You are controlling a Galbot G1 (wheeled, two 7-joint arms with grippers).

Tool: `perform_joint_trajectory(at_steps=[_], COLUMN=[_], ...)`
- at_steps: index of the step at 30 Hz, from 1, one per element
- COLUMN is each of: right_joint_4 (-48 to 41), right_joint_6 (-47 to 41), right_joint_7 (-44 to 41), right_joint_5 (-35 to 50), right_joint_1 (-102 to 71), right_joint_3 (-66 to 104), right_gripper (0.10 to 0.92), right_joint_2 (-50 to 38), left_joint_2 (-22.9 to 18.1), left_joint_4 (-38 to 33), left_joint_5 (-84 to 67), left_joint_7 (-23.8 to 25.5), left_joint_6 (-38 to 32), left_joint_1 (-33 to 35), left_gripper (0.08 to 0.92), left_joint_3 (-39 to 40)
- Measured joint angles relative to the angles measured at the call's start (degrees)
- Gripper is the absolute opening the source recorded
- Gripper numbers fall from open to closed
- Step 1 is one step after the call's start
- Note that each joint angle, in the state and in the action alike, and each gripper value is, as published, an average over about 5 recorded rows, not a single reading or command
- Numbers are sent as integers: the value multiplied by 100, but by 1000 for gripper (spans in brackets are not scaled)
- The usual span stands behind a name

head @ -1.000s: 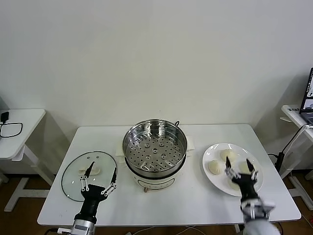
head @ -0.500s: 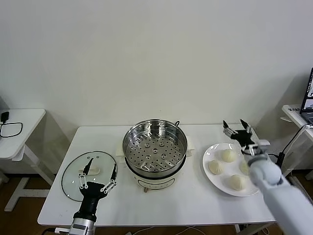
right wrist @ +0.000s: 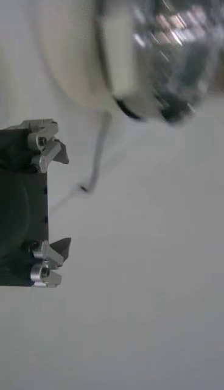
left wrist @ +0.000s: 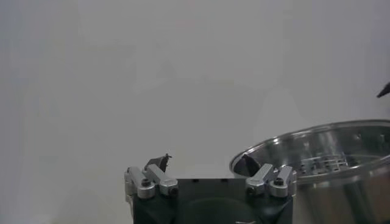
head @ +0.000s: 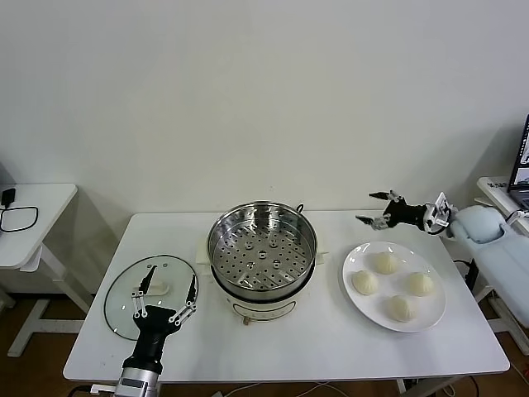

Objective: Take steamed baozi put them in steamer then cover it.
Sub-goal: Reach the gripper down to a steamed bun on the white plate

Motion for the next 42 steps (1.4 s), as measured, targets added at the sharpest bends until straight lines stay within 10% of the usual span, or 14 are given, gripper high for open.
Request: perform_joint_trajectory(at_steps=[14, 42], right_joint_4=[-1183, -2313], right_joint_6=[530, 1131], right_joint_7=[-1344, -830], right_joint_5=[-2138, -3440], right_joint_1=[942, 787], right_joint_3=[-844, -978], right_gripper=[823, 823], right_joint_2=[655, 1648], left_joint_2=[-55, -124], left_joint_4=[-90, -49], left_joint_5=[-79, -89], left_joint_7=[-33, -88], left_joint_6=[23, -26], left_joint_1=[46, 98], left_gripper=[823, 823], left_joint_3=[-25, -32])
